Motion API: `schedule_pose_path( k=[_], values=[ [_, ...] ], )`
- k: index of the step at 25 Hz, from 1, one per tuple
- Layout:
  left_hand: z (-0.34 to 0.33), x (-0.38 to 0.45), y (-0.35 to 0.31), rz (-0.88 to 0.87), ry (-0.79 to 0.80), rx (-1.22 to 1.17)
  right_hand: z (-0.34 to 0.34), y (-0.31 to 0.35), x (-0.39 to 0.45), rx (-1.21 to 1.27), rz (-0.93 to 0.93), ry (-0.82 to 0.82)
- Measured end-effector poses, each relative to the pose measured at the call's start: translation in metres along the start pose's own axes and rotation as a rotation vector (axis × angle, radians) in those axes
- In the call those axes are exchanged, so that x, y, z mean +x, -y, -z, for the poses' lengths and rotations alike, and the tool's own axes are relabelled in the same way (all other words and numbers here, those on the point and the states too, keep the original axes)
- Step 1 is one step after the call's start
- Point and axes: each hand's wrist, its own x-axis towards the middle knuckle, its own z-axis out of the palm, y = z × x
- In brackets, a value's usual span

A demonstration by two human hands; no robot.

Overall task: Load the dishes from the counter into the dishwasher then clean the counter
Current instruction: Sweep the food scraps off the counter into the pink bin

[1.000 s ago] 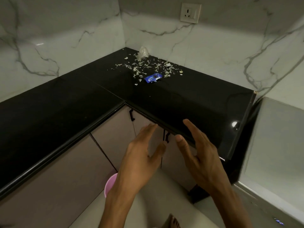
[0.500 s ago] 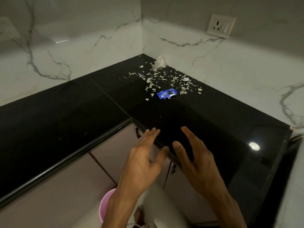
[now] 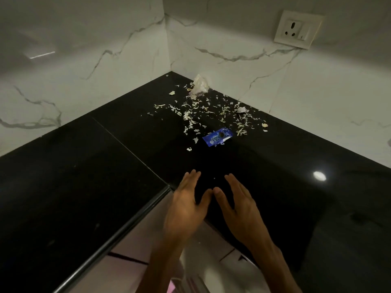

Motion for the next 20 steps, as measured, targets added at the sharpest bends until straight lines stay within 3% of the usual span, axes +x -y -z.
schedule_pose_path(
  k=[7, 10, 16, 20],
  values=[
    [-0.044, 0.056, 0.078, 0.251, 0.125, 0.305, -0.065, -0.041, 0.043, -0.345, -0.281, 0.103],
    [-0.064, 0.081, 0.095, 0.278, 0.116, 0.472, -0.087, -0.058, 0.066, -0.499, -0.282, 0.108],
    [-0.073, 0.166, 0.108, 0.259, -0.003, 0.597, -0.085, -0.060, 0.179, -0.594, -0.245, 0.076],
    [-0.071, 0.220, 0.117, 0.260, 0.012, 0.643, -0.090, -0.054, 0.238, -0.620, -0.247, 0.035]
  ],
)
